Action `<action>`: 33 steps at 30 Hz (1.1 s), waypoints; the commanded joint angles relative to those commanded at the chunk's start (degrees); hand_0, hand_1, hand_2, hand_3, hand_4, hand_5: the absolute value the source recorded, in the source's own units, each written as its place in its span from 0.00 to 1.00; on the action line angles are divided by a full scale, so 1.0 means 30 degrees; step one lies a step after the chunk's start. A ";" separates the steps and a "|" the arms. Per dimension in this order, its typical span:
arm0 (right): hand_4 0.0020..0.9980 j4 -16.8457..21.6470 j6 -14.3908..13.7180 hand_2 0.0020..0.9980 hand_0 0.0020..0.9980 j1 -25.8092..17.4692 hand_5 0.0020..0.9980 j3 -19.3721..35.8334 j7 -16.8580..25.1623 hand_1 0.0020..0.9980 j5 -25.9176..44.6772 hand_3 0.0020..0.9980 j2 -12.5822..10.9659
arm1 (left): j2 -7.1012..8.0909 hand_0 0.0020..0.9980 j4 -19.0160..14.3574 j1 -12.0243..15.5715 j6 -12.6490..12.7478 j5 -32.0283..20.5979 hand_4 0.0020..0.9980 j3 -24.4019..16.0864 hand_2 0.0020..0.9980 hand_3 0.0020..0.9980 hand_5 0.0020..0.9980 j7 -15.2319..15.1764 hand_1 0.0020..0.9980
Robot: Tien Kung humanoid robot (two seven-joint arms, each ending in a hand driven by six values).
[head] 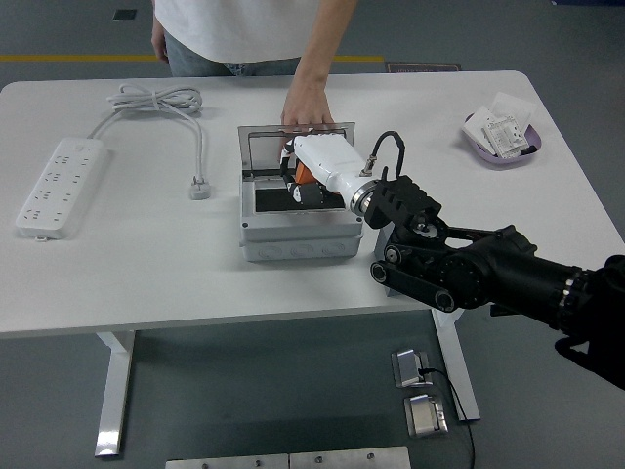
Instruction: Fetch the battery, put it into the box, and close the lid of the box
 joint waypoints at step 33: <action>0.94 0.5806 0.0599 0.82 0.99 0.0089 0.80 0.3419 -0.1116 0.80 0.1627 1.00 -0.3008 | -0.0062 0.62 0.0023 0.0056 0.0011 -0.0640 0.71 0.0605 0.64 0.64 0.19 0.0022 0.70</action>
